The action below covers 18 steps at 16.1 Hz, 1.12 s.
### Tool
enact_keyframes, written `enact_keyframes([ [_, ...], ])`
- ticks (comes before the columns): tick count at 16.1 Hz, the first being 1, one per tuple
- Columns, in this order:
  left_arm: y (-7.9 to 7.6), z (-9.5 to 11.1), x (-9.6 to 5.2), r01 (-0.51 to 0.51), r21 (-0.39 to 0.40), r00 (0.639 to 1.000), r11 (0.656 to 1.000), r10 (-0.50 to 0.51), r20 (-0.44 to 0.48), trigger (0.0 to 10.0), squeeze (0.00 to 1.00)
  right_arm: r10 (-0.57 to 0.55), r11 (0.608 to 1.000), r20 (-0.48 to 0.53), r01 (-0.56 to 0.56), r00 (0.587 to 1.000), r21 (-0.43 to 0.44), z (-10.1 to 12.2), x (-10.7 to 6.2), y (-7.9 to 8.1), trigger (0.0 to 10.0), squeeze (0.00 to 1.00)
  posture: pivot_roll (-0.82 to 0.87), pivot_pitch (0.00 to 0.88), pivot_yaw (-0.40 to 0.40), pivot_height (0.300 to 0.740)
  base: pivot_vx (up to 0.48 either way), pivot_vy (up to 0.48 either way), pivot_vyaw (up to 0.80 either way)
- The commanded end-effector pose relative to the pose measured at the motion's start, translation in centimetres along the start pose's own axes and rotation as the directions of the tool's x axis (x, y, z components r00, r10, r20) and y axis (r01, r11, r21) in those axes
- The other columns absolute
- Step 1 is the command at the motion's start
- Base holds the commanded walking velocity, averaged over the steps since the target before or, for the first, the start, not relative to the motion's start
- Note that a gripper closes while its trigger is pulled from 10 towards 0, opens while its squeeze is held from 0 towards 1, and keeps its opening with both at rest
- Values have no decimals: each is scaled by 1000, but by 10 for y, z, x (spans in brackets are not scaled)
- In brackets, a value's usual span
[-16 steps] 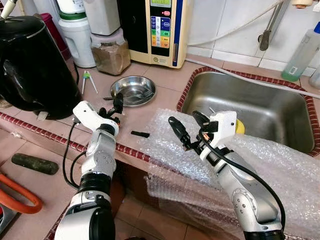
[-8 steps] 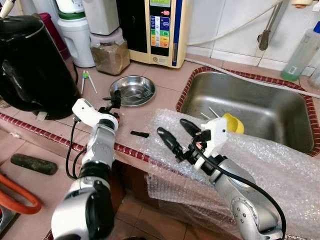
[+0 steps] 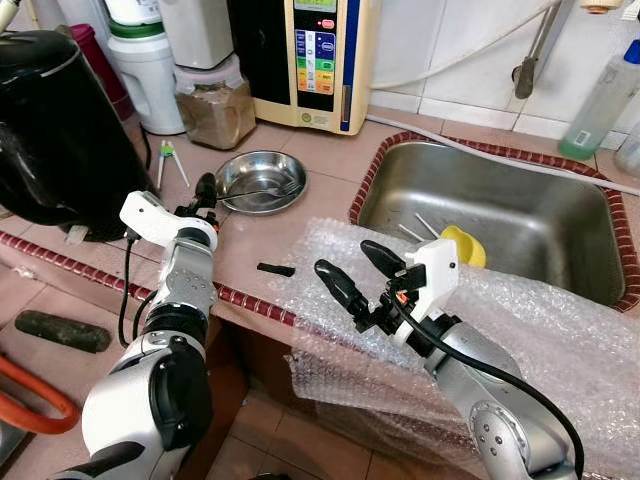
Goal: Kitchen organization
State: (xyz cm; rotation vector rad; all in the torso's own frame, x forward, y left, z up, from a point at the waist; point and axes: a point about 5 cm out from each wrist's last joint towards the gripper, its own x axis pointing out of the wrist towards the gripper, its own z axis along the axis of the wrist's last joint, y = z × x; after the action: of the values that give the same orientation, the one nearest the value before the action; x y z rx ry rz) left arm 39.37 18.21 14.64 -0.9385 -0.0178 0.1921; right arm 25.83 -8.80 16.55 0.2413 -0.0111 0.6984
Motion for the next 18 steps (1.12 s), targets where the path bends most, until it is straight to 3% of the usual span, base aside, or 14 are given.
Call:
enact_keyframes([
  [1,-5,6,3,10,-6,1000,1000,-10,15,0,0,5,1000,6,-5,1000,-1,3,-1,3,10000,0,-49,94,44,740,0,0,0],
  [18,-2,7,4,-16,-119,1000,993,18,17,0,0,-6,1000,8,6,1000,3,2,0,1,10000,0,-37,98,48,740,0,0,0],
])
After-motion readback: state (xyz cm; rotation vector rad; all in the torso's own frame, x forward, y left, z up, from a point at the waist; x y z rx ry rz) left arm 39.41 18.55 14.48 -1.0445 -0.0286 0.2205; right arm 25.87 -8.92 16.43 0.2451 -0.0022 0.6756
